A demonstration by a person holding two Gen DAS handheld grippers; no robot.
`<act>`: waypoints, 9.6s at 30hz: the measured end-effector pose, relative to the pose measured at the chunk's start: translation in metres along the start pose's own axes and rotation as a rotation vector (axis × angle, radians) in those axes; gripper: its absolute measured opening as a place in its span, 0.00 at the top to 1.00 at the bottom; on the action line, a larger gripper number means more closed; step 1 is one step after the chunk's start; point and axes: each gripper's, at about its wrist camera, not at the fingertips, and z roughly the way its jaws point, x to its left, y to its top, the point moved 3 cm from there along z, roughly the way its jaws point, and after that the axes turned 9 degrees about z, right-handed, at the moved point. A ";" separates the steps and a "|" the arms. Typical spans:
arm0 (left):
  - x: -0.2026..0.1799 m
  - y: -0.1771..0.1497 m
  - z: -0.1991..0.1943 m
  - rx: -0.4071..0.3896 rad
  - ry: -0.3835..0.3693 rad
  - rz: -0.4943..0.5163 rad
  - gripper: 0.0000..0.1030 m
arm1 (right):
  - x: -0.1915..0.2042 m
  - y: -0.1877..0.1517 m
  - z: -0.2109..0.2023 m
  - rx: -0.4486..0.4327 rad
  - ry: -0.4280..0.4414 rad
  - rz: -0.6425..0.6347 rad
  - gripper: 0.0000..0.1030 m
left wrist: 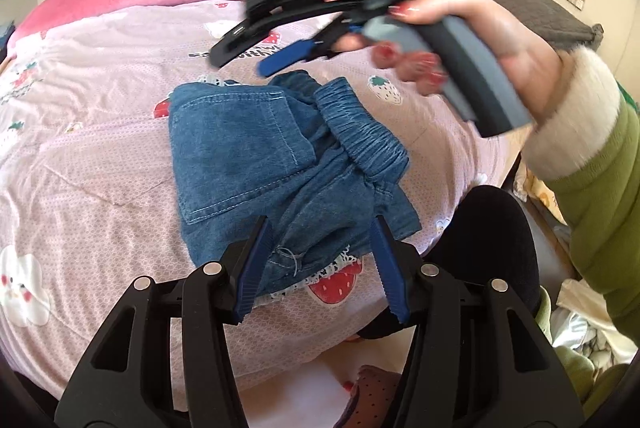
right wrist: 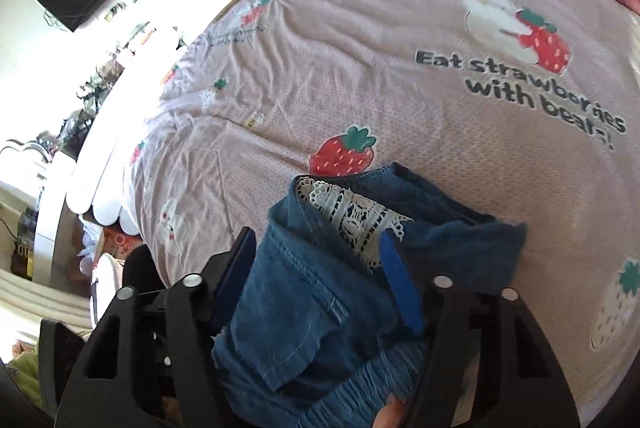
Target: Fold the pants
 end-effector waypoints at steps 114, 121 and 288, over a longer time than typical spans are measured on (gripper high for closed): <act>0.029 -0.022 -0.031 0.003 0.035 -0.090 0.60 | -0.009 -0.156 -0.058 -0.189 -0.158 -0.137 0.73; 0.051 -0.020 -0.036 -0.001 0.077 -0.135 0.60 | -0.016 -0.161 -0.055 -0.182 -0.169 -0.123 0.73; 0.154 0.061 0.096 0.061 0.076 -0.216 0.53 | -0.067 0.014 0.031 -0.304 -0.160 0.151 0.52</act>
